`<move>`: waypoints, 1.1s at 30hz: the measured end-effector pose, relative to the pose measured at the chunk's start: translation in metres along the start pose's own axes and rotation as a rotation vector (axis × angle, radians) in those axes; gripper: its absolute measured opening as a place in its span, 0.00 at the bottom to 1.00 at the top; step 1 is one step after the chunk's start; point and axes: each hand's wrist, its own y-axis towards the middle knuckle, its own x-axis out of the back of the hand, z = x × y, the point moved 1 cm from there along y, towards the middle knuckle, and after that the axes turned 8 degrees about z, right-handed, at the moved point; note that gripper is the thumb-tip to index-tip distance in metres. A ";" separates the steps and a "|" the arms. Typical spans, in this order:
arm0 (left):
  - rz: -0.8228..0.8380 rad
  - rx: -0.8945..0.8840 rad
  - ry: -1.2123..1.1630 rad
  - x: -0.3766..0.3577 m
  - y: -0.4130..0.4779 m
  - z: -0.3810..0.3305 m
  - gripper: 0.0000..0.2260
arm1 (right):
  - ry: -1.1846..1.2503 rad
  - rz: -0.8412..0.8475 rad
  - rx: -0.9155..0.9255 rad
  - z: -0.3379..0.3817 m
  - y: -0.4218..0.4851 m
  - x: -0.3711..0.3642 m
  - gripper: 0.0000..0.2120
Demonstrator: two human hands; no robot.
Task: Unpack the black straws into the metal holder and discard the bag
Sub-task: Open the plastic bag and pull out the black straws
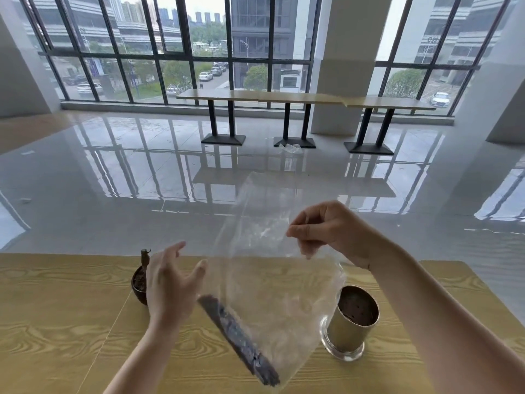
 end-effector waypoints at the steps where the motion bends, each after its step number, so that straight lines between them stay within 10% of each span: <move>1: -0.048 -0.037 -0.065 -0.004 -0.010 -0.009 0.19 | 0.017 -0.004 0.000 -0.002 0.001 -0.005 0.11; 7: 0.642 0.013 -0.833 -0.042 -0.045 -0.083 0.23 | 0.017 0.004 -0.005 -0.015 0.014 -0.043 0.06; 15: 0.190 0.231 -0.858 -0.046 -0.041 -0.077 0.09 | -0.135 -0.323 -0.090 -0.013 -0.006 -0.024 0.04; 21: -0.052 0.136 -0.688 -0.034 -0.038 -0.065 0.09 | -0.985 -0.378 -0.430 0.000 -0.028 0.004 0.22; 33: -0.111 -0.059 -0.349 -0.013 -0.035 -0.052 0.09 | -0.838 -0.399 -0.462 0.011 0.000 0.012 0.16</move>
